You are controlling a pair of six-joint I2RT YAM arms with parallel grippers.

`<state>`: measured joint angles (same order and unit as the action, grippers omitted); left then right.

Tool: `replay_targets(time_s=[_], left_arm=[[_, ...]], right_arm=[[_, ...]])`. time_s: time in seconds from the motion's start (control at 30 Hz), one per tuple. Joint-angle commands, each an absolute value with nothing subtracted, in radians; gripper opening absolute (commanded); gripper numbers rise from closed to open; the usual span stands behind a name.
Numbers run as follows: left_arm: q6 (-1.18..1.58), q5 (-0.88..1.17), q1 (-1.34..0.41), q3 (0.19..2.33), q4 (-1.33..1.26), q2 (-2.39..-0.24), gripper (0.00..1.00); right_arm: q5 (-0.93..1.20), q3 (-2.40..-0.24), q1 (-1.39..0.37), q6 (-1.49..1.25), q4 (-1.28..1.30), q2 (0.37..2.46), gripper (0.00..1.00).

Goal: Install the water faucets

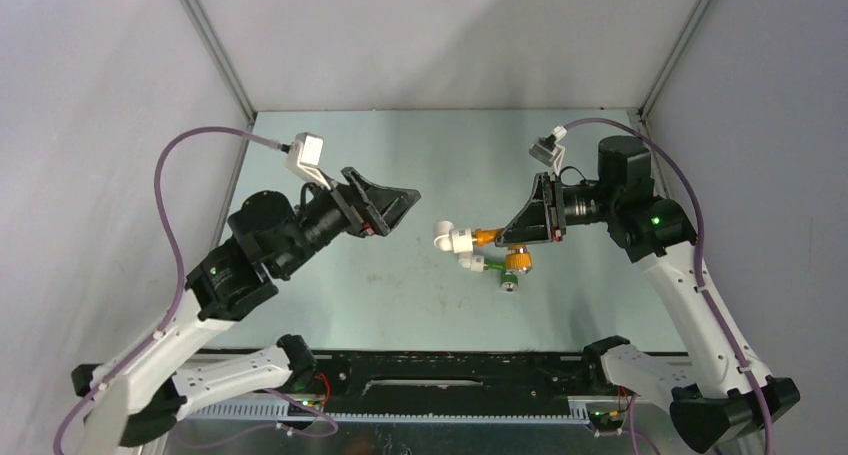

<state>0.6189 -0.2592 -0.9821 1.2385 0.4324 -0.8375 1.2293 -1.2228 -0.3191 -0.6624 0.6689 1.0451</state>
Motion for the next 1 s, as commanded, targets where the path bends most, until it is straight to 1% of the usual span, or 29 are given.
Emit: replay_targets(time_s=[0.0,0.07,0.17,0.23,0.33,0.43,0.5,0.57,0.6,0.67,0.8,0.87,0.9,0.97], left_arm=[[1.048,0.076,-0.851,1.132,0.357,-0.825,1.00],[1.167,0.197,-0.789,1.030,0.238,-0.812,1.00],[1.340,0.333,-0.753,0.901,0.047,-0.810,1.00],[1.409,0.393,-0.752,0.850,-0.072,-0.828,1.00],[1.504,0.485,-0.755,0.810,-0.247,-0.875,0.97],[1.561,0.501,-0.769,0.793,-0.346,-0.912,0.96],[1.568,0.499,-0.778,0.798,-0.363,-0.930,0.95],[1.565,0.500,-0.785,0.805,-0.368,-0.944,0.89],[1.566,0.500,-0.790,0.807,-0.375,-0.950,0.84],[1.569,0.502,-0.798,0.814,-0.393,-0.961,0.67],[1.517,0.499,-0.805,0.847,-0.348,-0.966,0.21],[1.447,0.486,-0.806,0.887,-0.245,-0.961,0.04],[1.386,0.478,-0.806,0.912,-0.195,-0.960,0.01],[1.289,0.453,-0.808,0.959,-0.081,-0.956,0.00]], right_arm=[[1.256,-1.236,-0.316,-0.686,0.596,1.020,0.00],[1.256,-1.237,-0.316,-0.696,0.582,1.019,0.00],[1.260,-1.236,-0.316,-0.705,0.568,1.020,0.00],[1.263,-1.237,-0.316,-0.706,0.563,1.021,0.00],[1.263,-1.237,-0.315,-0.707,0.562,1.025,0.00],[1.260,-1.236,-0.316,-0.711,0.557,1.024,0.00],[1.259,-1.236,-0.315,-0.713,0.553,1.022,0.00],[1.259,-1.236,-0.315,-0.713,0.555,1.022,0.00],[1.258,-1.238,-0.316,-0.713,0.556,1.022,0.00],[1.258,-1.236,-0.315,-0.712,0.557,1.022,0.00],[1.258,-1.236,-0.316,-0.717,0.556,1.025,0.00],[1.259,-1.236,-0.316,-0.723,0.552,1.025,0.00],[1.260,-1.237,-0.316,-0.725,0.551,1.025,0.00],[1.264,-1.237,-0.317,-0.731,0.552,1.027,0.00]])
